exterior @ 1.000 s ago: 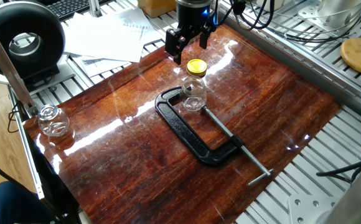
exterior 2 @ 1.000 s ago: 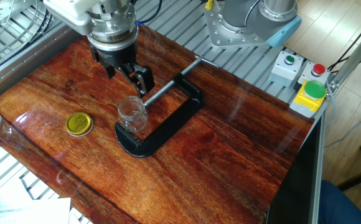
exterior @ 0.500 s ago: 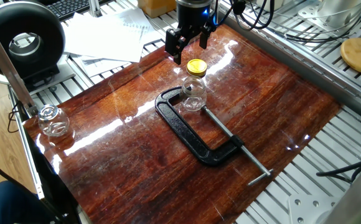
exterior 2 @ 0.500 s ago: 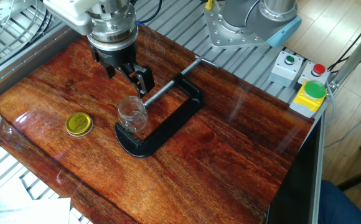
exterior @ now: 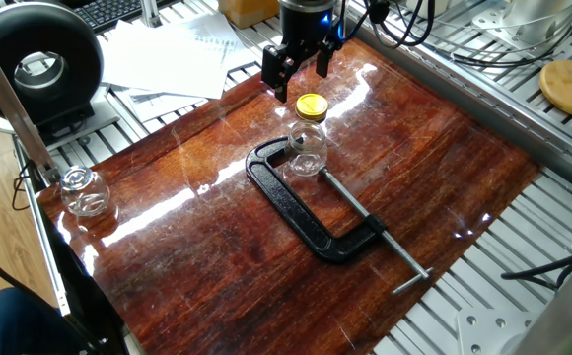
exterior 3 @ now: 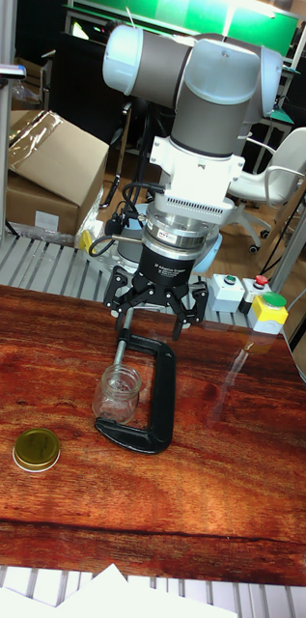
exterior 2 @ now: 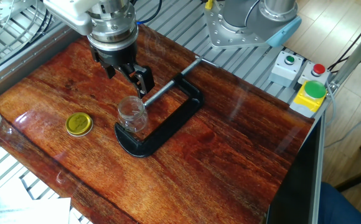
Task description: Screw the lid onto the jar
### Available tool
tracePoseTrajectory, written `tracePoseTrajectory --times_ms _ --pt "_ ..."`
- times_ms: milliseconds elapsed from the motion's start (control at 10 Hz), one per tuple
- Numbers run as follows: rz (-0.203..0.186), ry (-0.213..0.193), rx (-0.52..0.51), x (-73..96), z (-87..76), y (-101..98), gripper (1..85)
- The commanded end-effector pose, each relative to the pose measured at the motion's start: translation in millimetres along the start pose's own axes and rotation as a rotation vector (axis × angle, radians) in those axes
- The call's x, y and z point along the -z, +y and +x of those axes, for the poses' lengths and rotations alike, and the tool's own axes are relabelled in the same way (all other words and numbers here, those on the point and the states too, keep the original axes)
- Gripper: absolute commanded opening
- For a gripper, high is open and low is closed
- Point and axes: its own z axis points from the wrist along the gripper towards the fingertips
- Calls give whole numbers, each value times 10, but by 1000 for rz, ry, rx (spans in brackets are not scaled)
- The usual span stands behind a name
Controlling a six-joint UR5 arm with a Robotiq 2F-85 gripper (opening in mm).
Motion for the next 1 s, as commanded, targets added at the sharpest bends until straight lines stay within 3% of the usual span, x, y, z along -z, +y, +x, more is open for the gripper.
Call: tracePoseTrajectory --times_ms 0,300,600,900 --pt "24 95 700 12 208 -117 13" --pt "58 101 659 18 275 47 13" --pt "66 104 664 36 262 27 13" --pt "76 59 813 57 -132 -432 13"
